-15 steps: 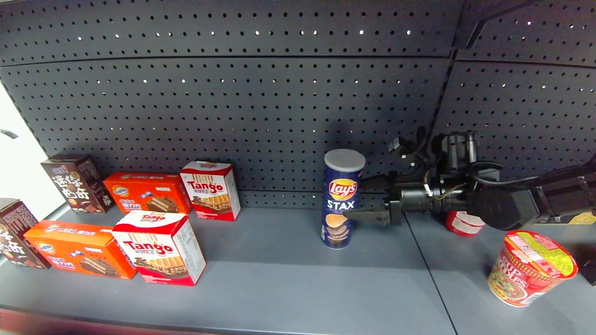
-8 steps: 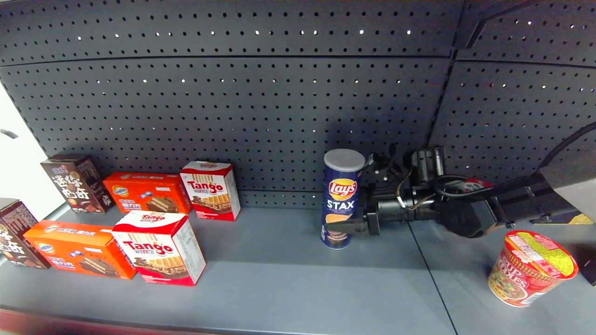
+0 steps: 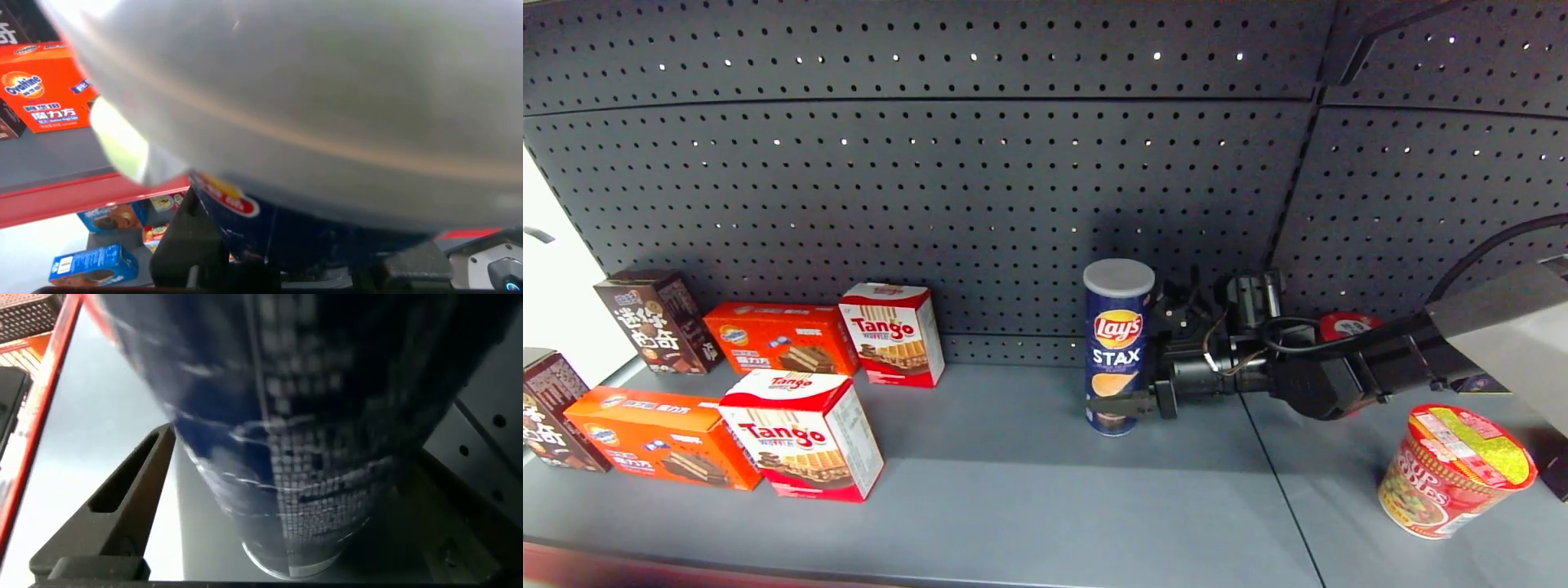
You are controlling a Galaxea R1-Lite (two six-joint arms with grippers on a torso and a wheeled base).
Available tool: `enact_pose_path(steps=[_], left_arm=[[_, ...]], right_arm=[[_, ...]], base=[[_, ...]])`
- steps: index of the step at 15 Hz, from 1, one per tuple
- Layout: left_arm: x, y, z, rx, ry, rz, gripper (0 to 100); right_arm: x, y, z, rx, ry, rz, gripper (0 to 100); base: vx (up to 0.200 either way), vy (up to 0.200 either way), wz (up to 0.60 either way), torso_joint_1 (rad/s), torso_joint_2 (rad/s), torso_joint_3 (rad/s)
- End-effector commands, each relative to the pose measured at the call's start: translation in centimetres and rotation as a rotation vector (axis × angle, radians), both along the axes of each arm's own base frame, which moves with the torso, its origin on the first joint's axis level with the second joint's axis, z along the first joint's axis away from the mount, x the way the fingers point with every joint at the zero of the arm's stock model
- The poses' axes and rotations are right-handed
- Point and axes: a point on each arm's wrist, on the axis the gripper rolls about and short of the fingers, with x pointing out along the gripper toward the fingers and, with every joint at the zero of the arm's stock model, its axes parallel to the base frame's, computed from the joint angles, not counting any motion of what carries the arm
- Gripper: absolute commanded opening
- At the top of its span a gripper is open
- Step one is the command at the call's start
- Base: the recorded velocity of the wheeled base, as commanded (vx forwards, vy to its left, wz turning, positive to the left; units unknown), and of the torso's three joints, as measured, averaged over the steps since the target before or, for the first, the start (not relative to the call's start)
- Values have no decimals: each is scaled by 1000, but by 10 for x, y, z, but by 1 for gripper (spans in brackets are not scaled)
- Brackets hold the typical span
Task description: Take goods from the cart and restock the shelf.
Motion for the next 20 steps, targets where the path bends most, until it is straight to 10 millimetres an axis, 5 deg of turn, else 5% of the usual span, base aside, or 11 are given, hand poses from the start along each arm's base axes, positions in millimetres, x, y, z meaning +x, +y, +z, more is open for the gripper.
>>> enact_pose_path(steps=[1, 12, 13, 20], left_arm=[[0, 0, 0, 0, 0, 1, 0], [0, 0, -3, 0, 0, 1, 0], [-1, 0, -2, -1, -4, 1, 0], [-1, 0, -2, -1, -4, 1, 0]], right_arm=[[2, 2, -4, -1, 3, 5, 100], [-10, 5, 6, -16, -11, -20, 100], [-10, 6, 6, -15, -12, -17, 0], [-11, 7, 6, -23, -14, -36, 0]], base=[[0, 0, 0, 0, 0, 0], [0, 0, 0, 0, 0, 0], [0, 0, 0, 0, 0, 0], [0, 0, 0, 0, 0, 0]])
